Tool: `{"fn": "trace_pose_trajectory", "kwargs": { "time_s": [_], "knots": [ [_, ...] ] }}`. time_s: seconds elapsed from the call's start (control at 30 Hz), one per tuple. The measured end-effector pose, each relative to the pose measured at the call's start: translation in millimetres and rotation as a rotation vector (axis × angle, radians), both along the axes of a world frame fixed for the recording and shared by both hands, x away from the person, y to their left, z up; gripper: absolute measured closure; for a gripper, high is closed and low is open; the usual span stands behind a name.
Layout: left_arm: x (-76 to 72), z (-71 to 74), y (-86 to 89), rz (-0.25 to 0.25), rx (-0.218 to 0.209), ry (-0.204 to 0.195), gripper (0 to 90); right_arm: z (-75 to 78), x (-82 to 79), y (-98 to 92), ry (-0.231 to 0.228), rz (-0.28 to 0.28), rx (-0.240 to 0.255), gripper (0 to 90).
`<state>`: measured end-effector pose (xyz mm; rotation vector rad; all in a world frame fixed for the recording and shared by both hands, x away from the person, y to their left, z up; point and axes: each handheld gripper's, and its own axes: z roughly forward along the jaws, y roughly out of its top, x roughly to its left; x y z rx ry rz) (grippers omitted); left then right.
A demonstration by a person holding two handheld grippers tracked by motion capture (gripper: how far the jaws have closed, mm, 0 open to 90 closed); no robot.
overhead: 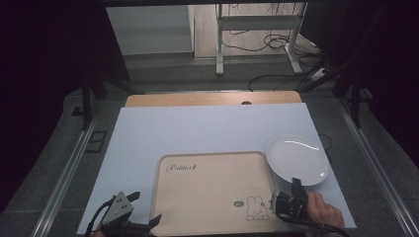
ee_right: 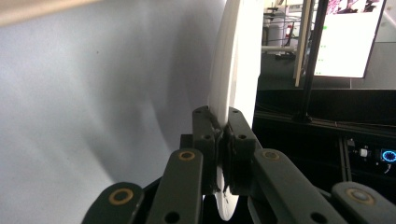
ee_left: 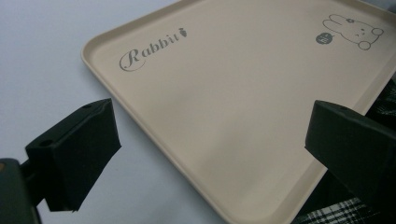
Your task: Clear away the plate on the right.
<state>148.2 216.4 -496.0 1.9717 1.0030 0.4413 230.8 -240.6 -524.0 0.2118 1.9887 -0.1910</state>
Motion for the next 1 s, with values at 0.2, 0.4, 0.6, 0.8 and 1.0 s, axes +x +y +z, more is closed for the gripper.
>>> {"fn": "trace_pose_trajectory", "kwargs": {
  "time_s": [0.2, 0.4, 0.6, 0.8, 1.0],
  "knots": [
    [0.0, 0.0, -0.1, 0.001, 0.001, 0.000, 3.0, 2.4, -3.6, 3.2, -0.020, 0.028, 0.002, 85.3],
    [0.2, 0.0, -0.2, 0.002, 0.001, 0.001, 2.9, 6.1, -8.7, 8.5, -0.041, 0.055, 0.008, 85.3],
    [0.4, -0.1, -0.2, 0.002, 0.002, 0.001, 3.0, 8.2, -13.7, 15.4, -0.044, 0.086, 0.015, 85.0],
    [0.4, -0.1, -0.3, 0.002, 0.003, 0.001, 3.0, 9.5, -20.3, 25.9, -0.044, 0.127, 0.013, 84.1],
    [0.5, -0.2, -0.3, 0.002, 0.003, 0.001, 3.0, 7.9, -22.4, 33.1, -0.026, 0.202, 0.049, 83.4]
  ]
}}
